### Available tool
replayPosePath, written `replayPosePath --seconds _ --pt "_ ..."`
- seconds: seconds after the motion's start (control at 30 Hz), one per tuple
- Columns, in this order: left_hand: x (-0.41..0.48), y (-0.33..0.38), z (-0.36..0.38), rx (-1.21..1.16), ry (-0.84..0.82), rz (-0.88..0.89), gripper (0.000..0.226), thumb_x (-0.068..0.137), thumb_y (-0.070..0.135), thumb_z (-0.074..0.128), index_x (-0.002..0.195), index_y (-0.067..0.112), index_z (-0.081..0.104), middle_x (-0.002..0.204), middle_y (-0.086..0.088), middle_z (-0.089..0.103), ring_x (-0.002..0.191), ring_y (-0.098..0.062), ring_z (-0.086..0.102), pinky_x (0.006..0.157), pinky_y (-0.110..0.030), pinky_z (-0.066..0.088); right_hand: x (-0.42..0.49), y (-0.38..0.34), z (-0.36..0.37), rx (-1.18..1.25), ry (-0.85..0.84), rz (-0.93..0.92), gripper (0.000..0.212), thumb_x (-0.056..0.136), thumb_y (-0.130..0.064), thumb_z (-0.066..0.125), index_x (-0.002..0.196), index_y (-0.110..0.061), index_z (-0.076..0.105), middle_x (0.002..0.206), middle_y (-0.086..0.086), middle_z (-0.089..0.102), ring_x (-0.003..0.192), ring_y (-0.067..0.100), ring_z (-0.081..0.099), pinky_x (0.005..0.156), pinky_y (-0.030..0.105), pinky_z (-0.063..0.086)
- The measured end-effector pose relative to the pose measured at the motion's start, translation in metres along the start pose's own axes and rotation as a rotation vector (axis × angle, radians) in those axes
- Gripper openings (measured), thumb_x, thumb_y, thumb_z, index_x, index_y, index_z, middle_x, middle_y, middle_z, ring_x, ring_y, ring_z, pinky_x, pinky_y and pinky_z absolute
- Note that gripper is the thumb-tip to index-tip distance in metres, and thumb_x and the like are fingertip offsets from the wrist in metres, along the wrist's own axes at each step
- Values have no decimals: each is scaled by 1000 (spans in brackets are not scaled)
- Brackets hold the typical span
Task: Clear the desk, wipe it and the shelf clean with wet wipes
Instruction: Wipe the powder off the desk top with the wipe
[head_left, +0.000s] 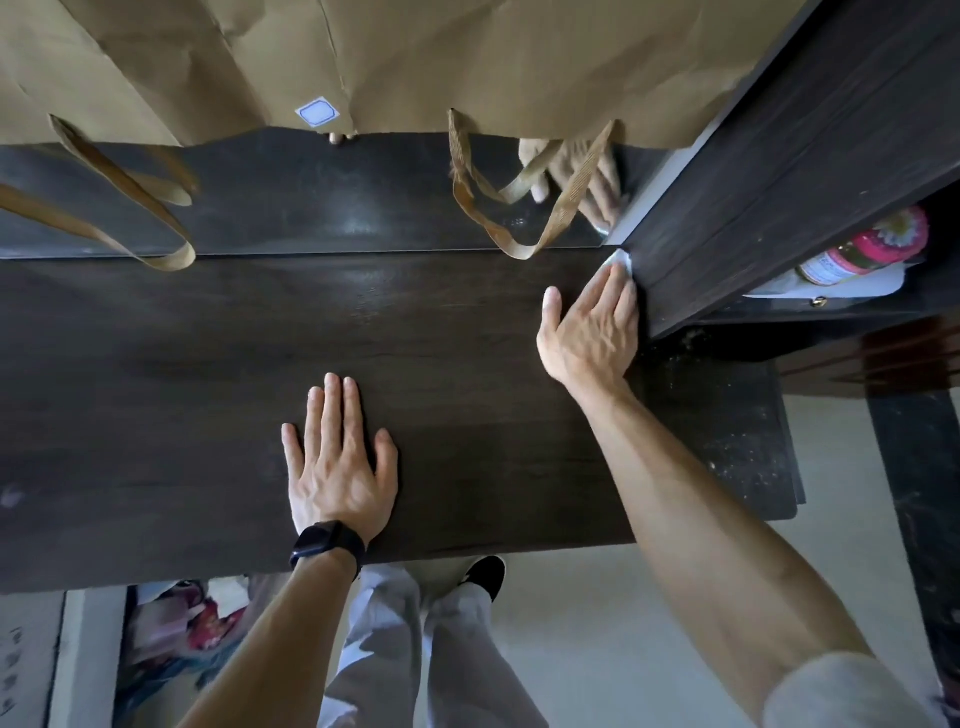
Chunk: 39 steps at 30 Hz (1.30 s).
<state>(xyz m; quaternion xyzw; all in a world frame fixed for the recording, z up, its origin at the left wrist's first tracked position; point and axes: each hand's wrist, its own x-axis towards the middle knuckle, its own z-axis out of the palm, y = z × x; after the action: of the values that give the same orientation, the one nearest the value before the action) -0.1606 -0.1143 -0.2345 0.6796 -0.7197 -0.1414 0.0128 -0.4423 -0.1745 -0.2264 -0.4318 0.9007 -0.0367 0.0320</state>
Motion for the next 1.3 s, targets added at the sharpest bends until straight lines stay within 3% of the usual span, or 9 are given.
replayPosePath --seconds 0.33,0.57,0.63,0.77,0.87,0.93,1.0,1.17,1.3 --pt "0 1 -2 -23 -7 -4 71 95 49 25 159 21 12 166 5 4 153 -12 -1 124 -46 2 17 -14 -11 62 -28 139 84 95 -56 33 152 5 20 157 12 27 134 29 34 109 40 35" --pt "1 1 -5 -38 -38 2 72 95 49 23 159 20 9 166 5 -1 153 -13 -4 123 -47 0 -125 16 2 44 -59 210 83 100 -60 20 157 -1 4 165 17 11 152 31 12 122 50 19" --pt "1 0 -6 -36 -35 9 72 95 48 25 159 19 10 166 4 0 153 -14 -4 123 -48 1 -169 17 0 45 -123 114 78 101 -58 19 158 -8 -2 167 12 2 154 27 -1 123 52 13" --pt "2 -3 -7 -52 -44 23 71 96 46 26 159 18 10 167 2 2 153 -15 -3 123 -49 2 -227 -16 -2 18 -224 -346 66 104 -50 17 159 -16 0 167 3 -5 154 20 -7 123 52 3" --pt "2 -7 -5 -73 -56 41 70 97 46 25 159 19 9 166 3 0 153 -13 -5 123 -48 0 -182 -42 3 63 -256 -601 61 105 -42 22 159 -21 1 167 -5 -6 153 13 -10 123 53 6" --pt "1 -11 -5 -80 -60 61 69 98 48 22 159 21 6 166 5 -3 152 -11 -9 123 -46 -3 -128 -53 6 66 -259 -633 61 105 -43 21 159 -23 2 167 -7 -6 153 10 -10 123 54 7" --pt "2 -13 -5 -86 -59 89 68 98 50 19 159 22 3 166 5 -6 151 -11 -12 123 -44 -6 -78 -54 7 63 -238 -501 61 104 -45 17 159 -25 2 167 -8 -5 153 9 -10 124 53 4" --pt "0 -20 -4 -106 -40 142 69 99 50 19 159 19 6 166 3 -5 152 -13 -10 123 -45 -6 -38 -7 2 113 -103 174 67 101 -49 15 159 -17 7 167 0 6 153 16 4 122 54 12" --pt "0 -23 -9 -210 -54 133 67 99 44 29 159 19 13 166 3 3 153 -14 -5 122 -44 -5 -123 -11 6 109 -109 299 71 102 -51 16 158 -10 3 167 9 5 154 22 1 121 58 11"
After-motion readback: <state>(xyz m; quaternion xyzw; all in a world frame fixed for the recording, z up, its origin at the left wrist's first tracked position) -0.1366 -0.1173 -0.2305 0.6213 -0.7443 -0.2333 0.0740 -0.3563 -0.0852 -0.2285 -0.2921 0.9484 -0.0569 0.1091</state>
